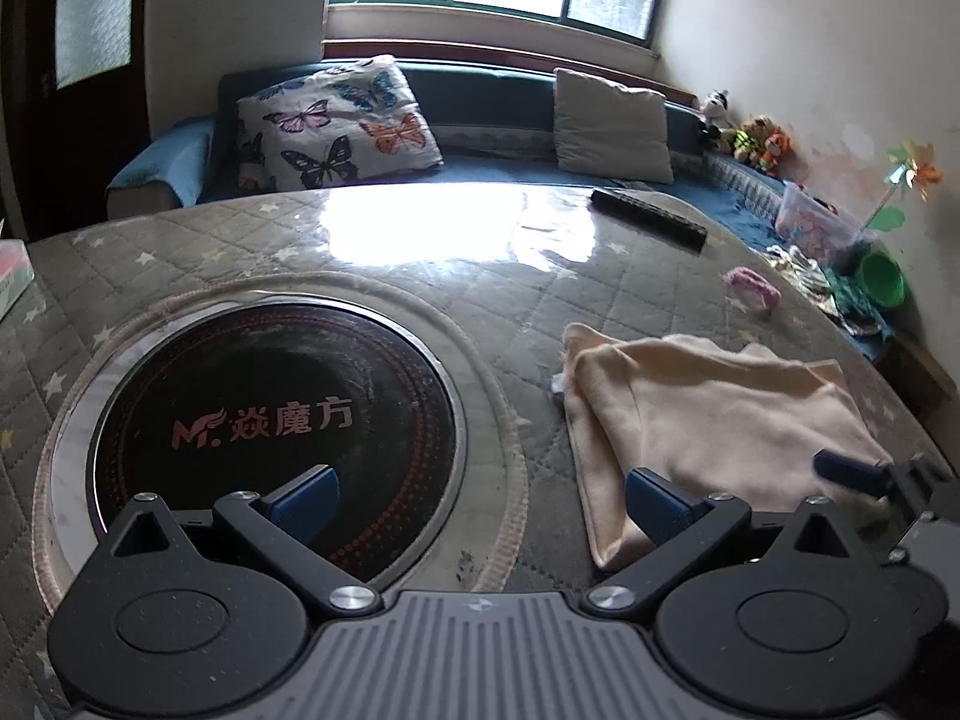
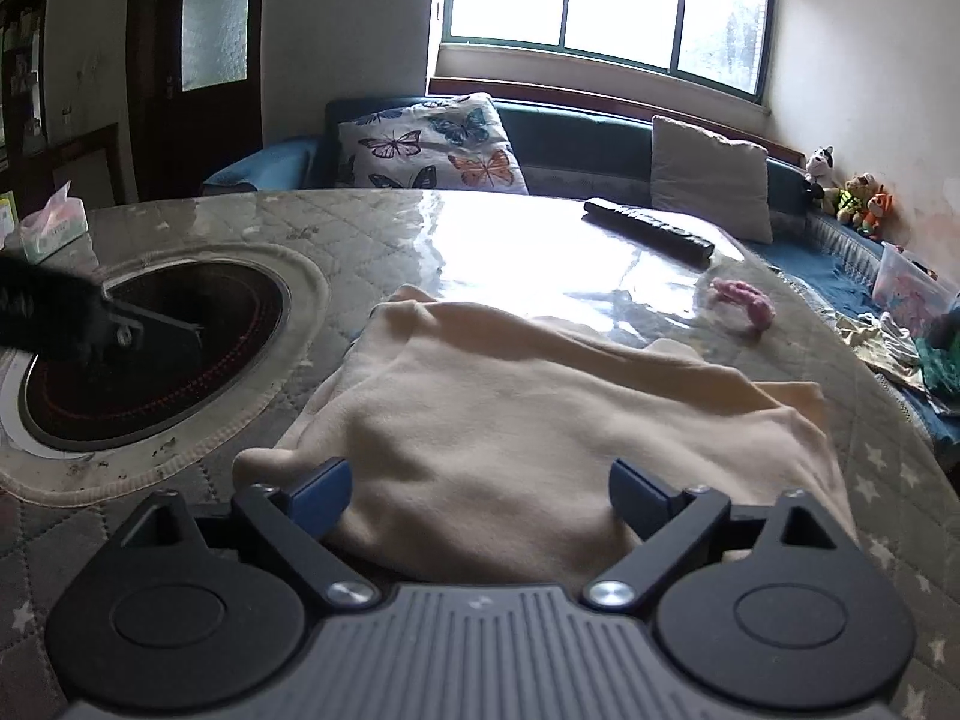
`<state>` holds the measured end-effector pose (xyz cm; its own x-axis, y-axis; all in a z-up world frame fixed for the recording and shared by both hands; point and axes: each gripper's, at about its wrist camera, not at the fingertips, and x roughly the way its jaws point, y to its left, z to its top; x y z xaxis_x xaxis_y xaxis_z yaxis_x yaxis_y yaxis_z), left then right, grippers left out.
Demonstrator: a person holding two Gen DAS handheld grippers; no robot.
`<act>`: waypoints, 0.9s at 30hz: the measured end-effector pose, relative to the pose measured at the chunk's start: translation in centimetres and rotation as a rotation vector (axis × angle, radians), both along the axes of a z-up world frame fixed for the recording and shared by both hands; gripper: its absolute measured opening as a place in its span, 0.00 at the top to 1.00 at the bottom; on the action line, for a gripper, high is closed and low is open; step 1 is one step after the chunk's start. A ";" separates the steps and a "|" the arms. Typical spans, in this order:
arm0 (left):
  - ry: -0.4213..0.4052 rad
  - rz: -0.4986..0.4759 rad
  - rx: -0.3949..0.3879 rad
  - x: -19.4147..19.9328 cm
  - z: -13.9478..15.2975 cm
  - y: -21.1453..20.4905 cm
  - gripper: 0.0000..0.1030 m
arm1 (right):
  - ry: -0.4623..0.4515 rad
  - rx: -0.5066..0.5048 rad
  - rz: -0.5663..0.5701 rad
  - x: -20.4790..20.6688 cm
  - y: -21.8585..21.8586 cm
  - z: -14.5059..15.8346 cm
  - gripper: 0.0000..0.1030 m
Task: Fold clothes
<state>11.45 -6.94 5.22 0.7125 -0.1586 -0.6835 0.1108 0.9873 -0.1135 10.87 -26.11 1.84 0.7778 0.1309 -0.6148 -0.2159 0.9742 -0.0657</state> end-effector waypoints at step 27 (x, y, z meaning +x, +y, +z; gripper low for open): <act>-0.005 -0.095 0.083 -4.7 -1.9 -2.2 0.00 | 0.045 0.011 -0.129 -4.5 -3.0 0.0 0.00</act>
